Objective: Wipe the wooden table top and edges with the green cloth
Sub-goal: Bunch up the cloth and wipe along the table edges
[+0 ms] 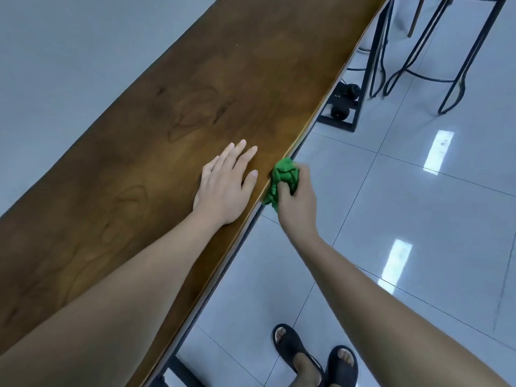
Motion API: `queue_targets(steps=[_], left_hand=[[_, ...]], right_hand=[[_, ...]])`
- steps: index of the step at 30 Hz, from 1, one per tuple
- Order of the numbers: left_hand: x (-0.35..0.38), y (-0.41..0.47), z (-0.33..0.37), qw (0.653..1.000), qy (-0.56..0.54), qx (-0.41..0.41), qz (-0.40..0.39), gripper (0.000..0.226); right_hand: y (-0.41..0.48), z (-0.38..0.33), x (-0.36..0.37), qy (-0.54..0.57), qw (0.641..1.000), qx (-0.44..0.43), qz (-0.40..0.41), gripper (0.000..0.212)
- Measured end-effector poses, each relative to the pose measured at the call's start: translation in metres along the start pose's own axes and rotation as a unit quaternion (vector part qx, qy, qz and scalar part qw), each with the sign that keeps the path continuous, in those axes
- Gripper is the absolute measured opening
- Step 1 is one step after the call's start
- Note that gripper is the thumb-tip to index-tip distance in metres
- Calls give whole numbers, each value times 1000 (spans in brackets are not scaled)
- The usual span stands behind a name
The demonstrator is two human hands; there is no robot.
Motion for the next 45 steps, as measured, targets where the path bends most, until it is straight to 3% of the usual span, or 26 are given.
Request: queue_targets(steps=[7,9,12,15,22,26,30,34,45], left_hand=[[-2,0,2,1000,-10,-8,1,69],[-2,0,3,1000,-8,-13,-2,71],[-3,1,3,1000,-5,-19,-4,66],[-1,0,1,1000,-3,-14,2,59],[1,-1,-3,1000,-14,-5,6,60],[0,-5,-3,1000,-20,-2,0,59],[-22,-32,-5,995,-98,-27,20,54],[-40,-113,-18,987,-160,-25,23,51],[-27,-358,-114,995,-89,-54,-12,55]], right_hand=[[-180,46,48,75,987,20,-143,61],[-203,53,52,74,977,26,-199,54],[-196,58,46,48,969,14,-244,64],[-154,45,30,41,974,18,-222,63],[3,15,-4,-35,999,6,-41,42],[25,3,-5,-49,999,-8,1,41],[15,6,1,-37,999,3,14,40],[-22,4,12,-33,999,-2,18,41],[-231,36,79,-30,999,-21,4,45]])
Point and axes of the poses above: each hand's wrist, its own y-axis towards the middle knuckle, its own x-axis out of the palm, z = x × y, the point moved 2 cm from there along y, towards the middle knuckle, and after that the axes turned 2 degrees about x, right-handed, at the moved point
